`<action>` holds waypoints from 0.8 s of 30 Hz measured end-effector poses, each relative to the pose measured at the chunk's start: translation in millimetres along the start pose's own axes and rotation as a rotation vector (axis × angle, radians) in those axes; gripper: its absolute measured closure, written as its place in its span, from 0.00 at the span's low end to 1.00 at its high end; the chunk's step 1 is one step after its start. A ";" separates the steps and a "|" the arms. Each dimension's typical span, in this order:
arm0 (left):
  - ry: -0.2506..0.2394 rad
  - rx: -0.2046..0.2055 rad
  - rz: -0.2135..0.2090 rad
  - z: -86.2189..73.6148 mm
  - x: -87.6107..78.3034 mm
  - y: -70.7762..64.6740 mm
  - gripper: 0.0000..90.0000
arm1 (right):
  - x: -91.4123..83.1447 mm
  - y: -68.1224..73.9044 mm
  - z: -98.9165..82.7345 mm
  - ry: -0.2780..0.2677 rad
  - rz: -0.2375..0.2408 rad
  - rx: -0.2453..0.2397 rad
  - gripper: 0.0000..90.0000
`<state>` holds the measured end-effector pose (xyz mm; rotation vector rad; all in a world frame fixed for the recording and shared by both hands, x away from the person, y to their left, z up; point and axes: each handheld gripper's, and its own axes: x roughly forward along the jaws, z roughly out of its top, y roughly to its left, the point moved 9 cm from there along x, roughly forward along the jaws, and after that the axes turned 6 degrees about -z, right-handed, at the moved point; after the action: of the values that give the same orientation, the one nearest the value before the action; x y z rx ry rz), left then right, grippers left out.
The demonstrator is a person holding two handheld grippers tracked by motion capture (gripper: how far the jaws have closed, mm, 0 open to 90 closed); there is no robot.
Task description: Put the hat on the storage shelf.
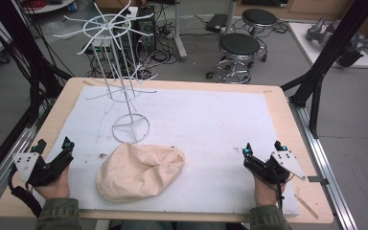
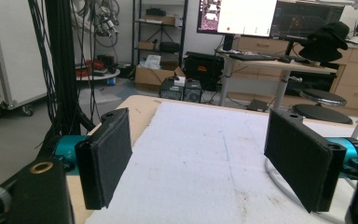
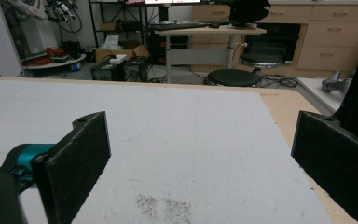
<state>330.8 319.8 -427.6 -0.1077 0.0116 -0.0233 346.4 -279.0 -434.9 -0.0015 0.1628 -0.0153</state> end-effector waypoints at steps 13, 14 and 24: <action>0.006 -0.004 -0.002 -1.4 -0.2 1.2 0.26 | 0.9 0.4 -1.7 0.012 0.001 -0.001 0.04; 0.008 -0.005 -0.001 -1.6 -0.2 1.4 0.26 | 0.9 0.5 -1.8 0.013 0.002 -0.001 0.04; 0.012 -0.023 -0.007 -3.1 0.7 1.8 0.26 | 1.8 0.2 -2.5 0.017 0.002 -0.004 0.04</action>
<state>331.4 321.2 -430.8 -0.1305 0.0235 -0.0311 347.8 -278.8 -437.6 -0.0053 0.1795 -0.0135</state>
